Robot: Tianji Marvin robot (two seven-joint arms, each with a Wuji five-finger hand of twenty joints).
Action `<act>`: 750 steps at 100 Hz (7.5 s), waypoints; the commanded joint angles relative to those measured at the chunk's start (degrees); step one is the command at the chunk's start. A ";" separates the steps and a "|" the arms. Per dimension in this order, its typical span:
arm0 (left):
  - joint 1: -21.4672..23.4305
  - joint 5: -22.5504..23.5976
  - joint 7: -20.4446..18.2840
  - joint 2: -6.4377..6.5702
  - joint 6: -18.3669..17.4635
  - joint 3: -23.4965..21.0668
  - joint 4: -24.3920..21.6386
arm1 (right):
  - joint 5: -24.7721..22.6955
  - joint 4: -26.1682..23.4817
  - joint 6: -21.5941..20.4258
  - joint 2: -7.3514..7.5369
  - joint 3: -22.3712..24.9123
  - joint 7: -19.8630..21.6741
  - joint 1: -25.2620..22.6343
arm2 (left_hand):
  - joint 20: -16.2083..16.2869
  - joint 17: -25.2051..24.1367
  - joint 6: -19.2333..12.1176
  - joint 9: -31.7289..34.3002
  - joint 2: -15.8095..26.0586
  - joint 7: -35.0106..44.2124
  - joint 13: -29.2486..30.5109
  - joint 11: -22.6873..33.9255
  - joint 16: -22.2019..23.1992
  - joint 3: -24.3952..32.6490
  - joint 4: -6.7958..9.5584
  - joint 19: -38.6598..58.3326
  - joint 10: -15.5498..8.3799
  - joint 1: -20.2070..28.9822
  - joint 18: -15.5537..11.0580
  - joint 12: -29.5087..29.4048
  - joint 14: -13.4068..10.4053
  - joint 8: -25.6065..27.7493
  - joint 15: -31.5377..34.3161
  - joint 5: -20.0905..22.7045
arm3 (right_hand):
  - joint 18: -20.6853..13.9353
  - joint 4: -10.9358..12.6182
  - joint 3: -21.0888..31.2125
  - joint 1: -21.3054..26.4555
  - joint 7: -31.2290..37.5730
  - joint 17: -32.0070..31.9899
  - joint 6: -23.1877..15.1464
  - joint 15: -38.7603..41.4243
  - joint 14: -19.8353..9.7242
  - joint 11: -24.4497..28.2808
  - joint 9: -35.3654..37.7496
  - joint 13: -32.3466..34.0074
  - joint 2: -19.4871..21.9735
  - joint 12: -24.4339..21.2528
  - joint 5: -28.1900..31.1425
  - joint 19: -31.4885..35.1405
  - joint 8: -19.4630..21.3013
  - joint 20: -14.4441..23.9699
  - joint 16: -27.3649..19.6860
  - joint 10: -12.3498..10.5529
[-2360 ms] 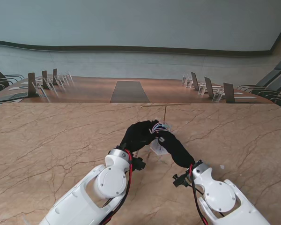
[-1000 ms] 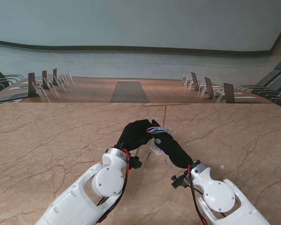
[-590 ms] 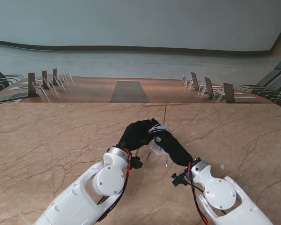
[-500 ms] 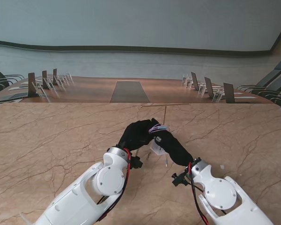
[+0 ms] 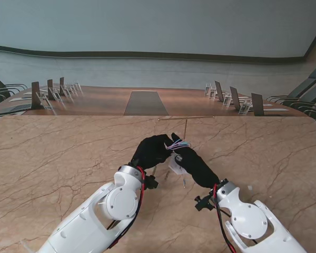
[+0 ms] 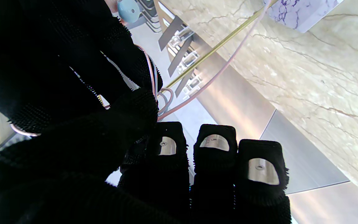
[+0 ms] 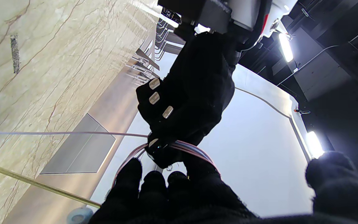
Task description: Take the wired earphone off the rack, coil the cable and place them on the table
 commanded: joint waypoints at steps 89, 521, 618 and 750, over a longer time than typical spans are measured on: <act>-1.30 0.21 0.12 -0.38 -0.15 0.93 2.79 | 0.90 -3.03 0.05 0.18 0.48 1.52 -1.66 | -0.04 0.23 -1.26 0.95 0.23 0.86 -0.06 2.44 0.12 2.70 -0.36 5.17 -4.07 1.13 -0.03 1.40 1.28 2.48 1.47 1.34 | -1.54 -0.73 -0.25 1.97 -0.71 -0.55 -1.39 -0.56 -0.72 0.07 -0.52 0.54 -0.63 -0.73 -0.76 -3.01 -0.81 0.07 -0.09 0.18; 2.25 5.17 -20.64 7.25 -8.16 2.24 -15.89 | -17.62 -9.24 7.34 2.31 18.78 6.56 -14.46 | 0.39 -0.88 -2.54 0.70 1.81 -1.70 -0.65 2.00 0.35 1.50 -0.43 4.47 -4.88 1.02 -0.51 2.00 0.80 8.06 0.78 1.11 | 22.71 9.26 17.01 24.74 47.47 13.08 -30.29 50.81 18.46 53.11 14.15 24.63 -13.13 23.50 -14.48 33.37 9.93 14.01 25.09 12.71; -0.95 3.15 -21.66 6.81 -8.73 4.89 -15.24 | -20.88 -7.94 11.27 3.73 12.95 11.87 -11.64 | 0.77 -1.23 -2.68 0.56 2.03 -2.27 -0.86 1.89 0.52 1.15 -0.42 4.07 -4.93 1.19 -0.64 2.17 0.83 8.93 0.57 1.10 | 22.04 5.99 16.65 22.97 49.04 14.01 -29.53 55.06 18.08 56.56 14.70 25.96 -16.98 24.60 -14.53 35.57 10.98 14.09 26.29 12.01; 0.03 4.35 -26.95 8.97 -12.24 2.98 -14.12 | -29.09 -9.26 11.37 2.63 15.99 4.93 -10.54 | 1.68 -3.06 -3.20 -0.01 2.76 -2.83 -2.03 1.41 0.78 0.28 -0.16 2.55 -4.98 1.22 -0.64 2.44 0.77 9.52 -0.64 0.88 | 28.84 3.72 35.67 39.19 68.54 46.56 -34.05 97.96 17.87 80.65 48.03 65.95 -23.81 42.58 22.11 72.57 26.05 21.76 42.20 21.17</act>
